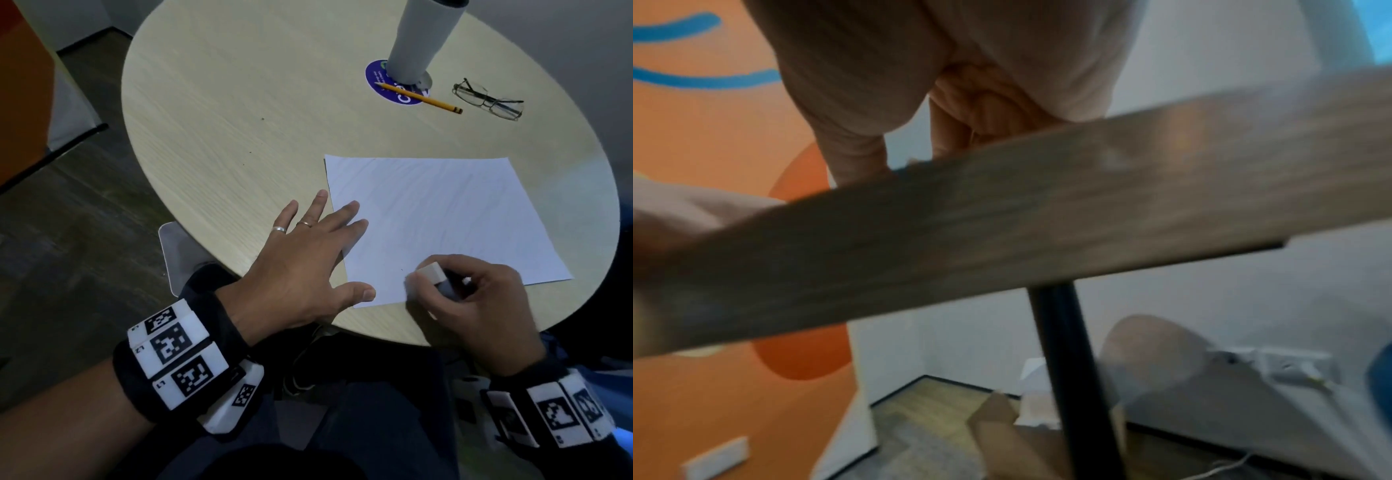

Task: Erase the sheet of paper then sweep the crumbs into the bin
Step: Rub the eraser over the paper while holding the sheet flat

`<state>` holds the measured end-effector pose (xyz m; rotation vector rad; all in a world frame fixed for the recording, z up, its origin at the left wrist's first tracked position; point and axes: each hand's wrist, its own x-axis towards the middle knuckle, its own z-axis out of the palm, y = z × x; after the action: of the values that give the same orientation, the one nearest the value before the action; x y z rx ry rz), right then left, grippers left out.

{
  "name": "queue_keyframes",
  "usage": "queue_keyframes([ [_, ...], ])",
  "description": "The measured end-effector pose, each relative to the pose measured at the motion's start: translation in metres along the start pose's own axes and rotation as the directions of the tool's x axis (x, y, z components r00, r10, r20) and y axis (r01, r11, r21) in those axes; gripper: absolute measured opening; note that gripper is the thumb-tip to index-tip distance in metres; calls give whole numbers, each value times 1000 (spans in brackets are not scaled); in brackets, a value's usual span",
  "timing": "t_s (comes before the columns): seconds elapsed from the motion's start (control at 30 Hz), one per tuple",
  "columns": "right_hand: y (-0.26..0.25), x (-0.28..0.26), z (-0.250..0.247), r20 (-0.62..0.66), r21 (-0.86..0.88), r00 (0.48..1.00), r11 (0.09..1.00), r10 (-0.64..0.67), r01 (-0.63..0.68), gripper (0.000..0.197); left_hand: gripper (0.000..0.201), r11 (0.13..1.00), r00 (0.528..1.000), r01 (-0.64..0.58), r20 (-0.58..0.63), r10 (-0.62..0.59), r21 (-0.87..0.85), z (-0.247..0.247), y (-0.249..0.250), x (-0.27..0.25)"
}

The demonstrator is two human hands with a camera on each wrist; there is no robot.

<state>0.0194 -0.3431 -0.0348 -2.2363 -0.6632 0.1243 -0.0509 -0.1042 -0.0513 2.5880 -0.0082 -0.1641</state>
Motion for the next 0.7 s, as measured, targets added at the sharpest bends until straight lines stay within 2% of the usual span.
queue_keyframes([
  [0.1,-7,-5,13,61,11,996,998,-60,59,16,93,1000,1000,3,-2,-3,3,1,0,0],
  [0.23,16,-2,-11,60,73,997,996,48,-53,17,93,1000,1000,-2,0,2,-8,0,-1,0],
  [0.3,10,-1,-7,37,47,999,999,15,-17,17,93,1000,1000,-3,2,3,-6,0,0,0],
  [0.4,-9,-3,14,87,-13,991,994,-104,106,16,92,1000,1000,0,0,0,-1,0,0,0],
  [0.43,-6,-3,14,102,-23,989,994,-106,109,16,92,1000,1000,0,-2,0,-3,0,0,0],
  [0.53,15,3,-8,112,61,993,997,30,-37,15,92,1000,1000,-6,-1,6,-14,0,0,0],
  [0.57,18,3,-11,100,55,994,997,40,-46,15,92,1000,1000,-7,-1,7,-13,0,0,0],
  [0.7,-7,-1,9,49,-42,997,997,-59,61,17,92,1000,1000,-8,-3,8,-6,0,0,0],
])
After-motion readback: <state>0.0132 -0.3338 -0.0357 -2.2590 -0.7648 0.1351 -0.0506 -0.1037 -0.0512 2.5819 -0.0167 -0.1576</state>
